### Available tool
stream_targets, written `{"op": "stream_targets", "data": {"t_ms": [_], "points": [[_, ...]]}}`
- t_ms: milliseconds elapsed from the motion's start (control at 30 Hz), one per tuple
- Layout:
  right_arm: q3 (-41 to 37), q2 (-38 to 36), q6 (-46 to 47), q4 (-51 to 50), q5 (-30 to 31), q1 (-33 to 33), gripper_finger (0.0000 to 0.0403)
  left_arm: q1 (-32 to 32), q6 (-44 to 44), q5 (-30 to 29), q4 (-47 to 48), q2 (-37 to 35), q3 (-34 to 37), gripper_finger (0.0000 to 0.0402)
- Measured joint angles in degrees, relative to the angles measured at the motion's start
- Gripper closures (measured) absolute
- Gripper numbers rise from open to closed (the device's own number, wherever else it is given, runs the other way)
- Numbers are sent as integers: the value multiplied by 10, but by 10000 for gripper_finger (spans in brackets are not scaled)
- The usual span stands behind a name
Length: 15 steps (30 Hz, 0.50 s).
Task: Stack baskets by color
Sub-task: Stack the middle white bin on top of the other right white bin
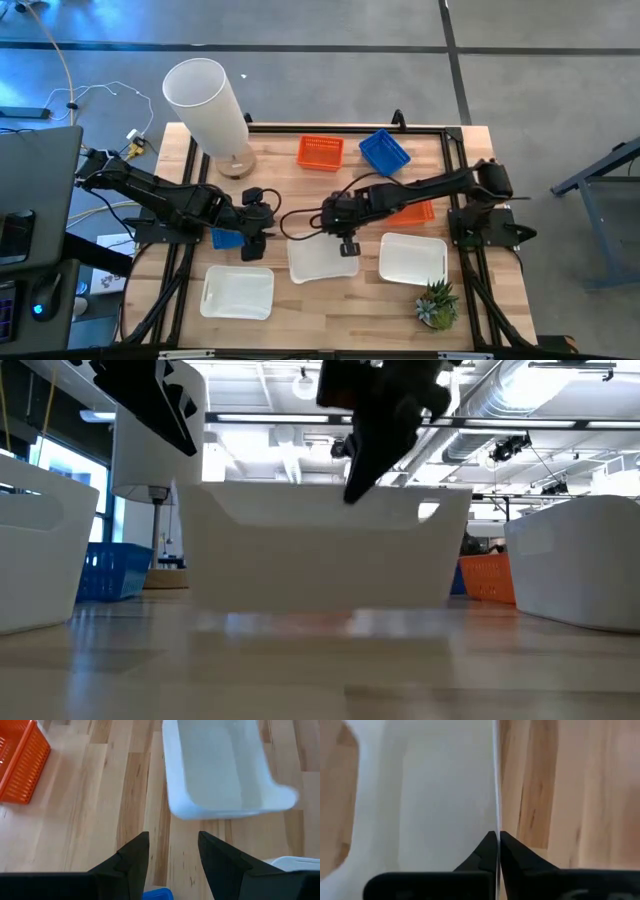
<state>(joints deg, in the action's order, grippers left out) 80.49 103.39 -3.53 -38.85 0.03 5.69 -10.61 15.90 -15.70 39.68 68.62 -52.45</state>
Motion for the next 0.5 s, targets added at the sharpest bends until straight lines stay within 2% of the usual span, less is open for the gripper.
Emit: {"op": "stream_targets", "data": {"t_ms": [233, 500], "points": [[0, -42, 10, -7, 12, 0, 403, 0, -6, 0, 0, 0, 0, 243], [0, -98, 39, -63, 30, -2, 403, 0, -6, -1, 0, 0, 0, 243]]}}
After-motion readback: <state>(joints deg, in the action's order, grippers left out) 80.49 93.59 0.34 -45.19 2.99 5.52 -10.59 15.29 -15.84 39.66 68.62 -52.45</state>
